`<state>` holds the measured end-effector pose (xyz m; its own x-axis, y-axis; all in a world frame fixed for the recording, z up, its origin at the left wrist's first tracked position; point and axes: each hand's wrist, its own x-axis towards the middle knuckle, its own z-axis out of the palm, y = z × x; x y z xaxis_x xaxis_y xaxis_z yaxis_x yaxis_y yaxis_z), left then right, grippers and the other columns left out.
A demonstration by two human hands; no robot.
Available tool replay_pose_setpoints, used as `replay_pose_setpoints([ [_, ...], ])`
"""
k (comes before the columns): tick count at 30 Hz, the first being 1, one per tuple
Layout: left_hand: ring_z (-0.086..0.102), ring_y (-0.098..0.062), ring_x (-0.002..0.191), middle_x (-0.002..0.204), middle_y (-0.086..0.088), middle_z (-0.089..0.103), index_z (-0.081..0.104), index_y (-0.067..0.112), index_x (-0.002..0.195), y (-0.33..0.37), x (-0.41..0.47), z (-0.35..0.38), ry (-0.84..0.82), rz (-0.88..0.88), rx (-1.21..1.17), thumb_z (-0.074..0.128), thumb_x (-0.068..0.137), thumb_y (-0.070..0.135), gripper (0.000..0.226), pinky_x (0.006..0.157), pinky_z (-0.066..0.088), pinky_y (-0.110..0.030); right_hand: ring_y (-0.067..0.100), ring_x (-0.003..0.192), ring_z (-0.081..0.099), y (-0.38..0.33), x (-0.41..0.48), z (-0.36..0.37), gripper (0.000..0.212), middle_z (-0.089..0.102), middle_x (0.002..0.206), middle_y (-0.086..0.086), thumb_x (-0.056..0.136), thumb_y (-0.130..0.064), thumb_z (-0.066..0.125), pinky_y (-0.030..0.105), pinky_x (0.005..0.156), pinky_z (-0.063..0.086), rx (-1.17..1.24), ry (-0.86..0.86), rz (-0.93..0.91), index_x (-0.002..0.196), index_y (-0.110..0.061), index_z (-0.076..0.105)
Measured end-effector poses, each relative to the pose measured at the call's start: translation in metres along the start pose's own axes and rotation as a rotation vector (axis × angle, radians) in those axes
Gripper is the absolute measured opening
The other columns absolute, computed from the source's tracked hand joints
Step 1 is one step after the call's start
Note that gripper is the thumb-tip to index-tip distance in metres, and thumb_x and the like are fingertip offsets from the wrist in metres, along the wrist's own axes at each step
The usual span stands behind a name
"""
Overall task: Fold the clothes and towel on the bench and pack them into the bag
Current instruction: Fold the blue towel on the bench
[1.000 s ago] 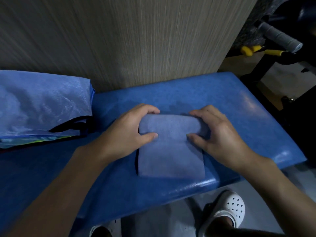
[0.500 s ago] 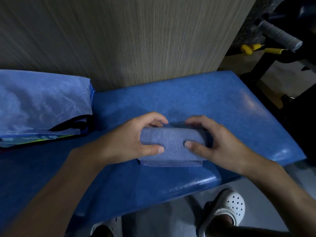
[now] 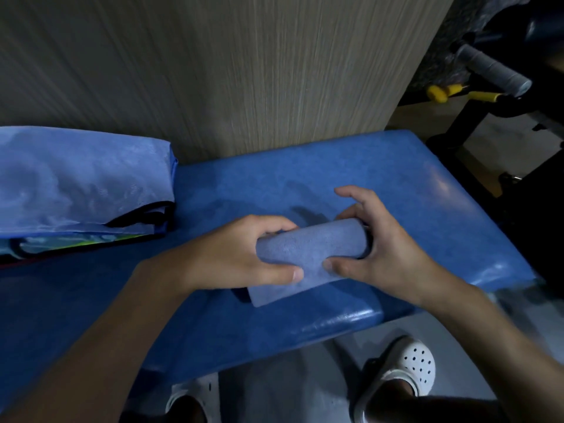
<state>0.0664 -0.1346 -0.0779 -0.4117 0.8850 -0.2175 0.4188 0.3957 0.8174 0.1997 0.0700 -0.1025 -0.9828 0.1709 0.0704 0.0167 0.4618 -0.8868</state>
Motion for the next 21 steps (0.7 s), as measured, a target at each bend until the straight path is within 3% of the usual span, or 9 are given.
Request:
replay_pose_setpoints([
  [3, 0.068, -0.012, 0.089, 0.096, 0.004, 0.070, 0.066, 0.026, 0.106, 0.004, -0.015, 0.001, 0.045, 0.014, -0.049, 0.078, 0.077, 0.032, 0.032, 0.080, 0.057, -0.037, 0.002, 0.088, 0.060, -0.018, -0.003, 0.012, 0.095, 0.054, 0.109, 0.002, 0.069, -0.005, 0.086, 0.016, 0.075, 0.050, 0.116, 0.085, 0.009, 0.138, -0.038, 0.030],
  [7, 0.066, -0.009, 0.084, 0.093, -0.001, 0.070, 0.067, 0.019, 0.106, 0.007, -0.051, -0.001, 0.266, 0.009, -0.254, 0.078, 0.072, 0.026, 0.036, 0.071, 0.054, -0.025, 0.007, 0.093, 0.064, -0.050, -0.006, 0.034, 0.091, 0.060, 0.115, 0.010, 0.069, -0.027, 0.085, 0.022, 0.080, 0.054, 0.426, 0.223, 0.143, 0.142, -0.032, 0.031],
  [11, 0.070, -0.014, 0.089, 0.097, -0.001, 0.072, 0.066, 0.018, 0.107, 0.007, -0.097, -0.007, 0.482, 0.002, -0.385, 0.078, 0.072, 0.028, 0.038, 0.072, 0.056, -0.026, 0.018, 0.096, 0.067, -0.082, -0.001, 0.077, 0.098, 0.064, 0.111, 0.013, 0.060, -0.036, 0.090, 0.038, 0.095, 0.053, 0.696, 0.173, 0.236, 0.141, -0.033, 0.034],
  [13, 0.071, -0.014, 0.089, 0.098, 0.000, 0.073, 0.065, 0.017, 0.107, 0.006, -0.122, -0.010, 0.610, -0.002, -0.436, 0.077, 0.071, 0.027, 0.039, 0.072, 0.057, -0.025, 0.026, 0.101, 0.067, -0.102, 0.002, 0.103, 0.097, 0.062, 0.116, 0.020, 0.060, -0.035, 0.086, 0.046, 0.095, 0.054, 0.799, 0.121, 0.246, 0.140, -0.035, 0.033],
  [15, 0.071, -0.012, 0.090, 0.100, 0.003, 0.074, 0.064, 0.020, 0.110, 0.002, -0.148, -0.014, 0.741, -0.016, -0.471, 0.077, 0.071, 0.028, 0.042, 0.072, 0.057, -0.025, 0.031, 0.104, 0.068, -0.124, 0.004, 0.132, 0.085, 0.059, 0.121, 0.021, 0.074, -0.026, 0.084, 0.048, 0.088, 0.057, 0.803, 0.073, 0.246, 0.140, -0.037, 0.032],
  [17, 0.071, -0.010, 0.095, 0.106, 0.005, 0.073, 0.059, 0.022, 0.120, -0.007, -0.173, -0.018, 0.805, -0.041, -0.482, 0.079, 0.079, 0.026, 0.045, 0.077, 0.057, -0.027, 0.026, 0.100, 0.069, -0.143, 0.007, 0.161, 0.074, 0.060, 0.118, 0.014, 0.085, -0.019, 0.076, 0.042, 0.079, 0.060, 0.697, 0.050, 0.225, 0.139, -0.037, 0.029],
  [21, 0.066, -0.005, 0.100, 0.118, 0.008, 0.061, 0.041, 0.038, 0.135, -0.039, -0.224, -0.032, 0.729, -0.161, -0.359, 0.061, 0.097, 0.029, 0.044, 0.086, 0.055, -0.029, 0.013, 0.087, 0.069, -0.165, 0.011, 0.213, 0.052, 0.063, 0.109, 0.007, 0.092, -0.014, 0.067, 0.034, 0.064, 0.060, 0.513, 0.005, 0.149, 0.127, -0.034, 0.033],
])
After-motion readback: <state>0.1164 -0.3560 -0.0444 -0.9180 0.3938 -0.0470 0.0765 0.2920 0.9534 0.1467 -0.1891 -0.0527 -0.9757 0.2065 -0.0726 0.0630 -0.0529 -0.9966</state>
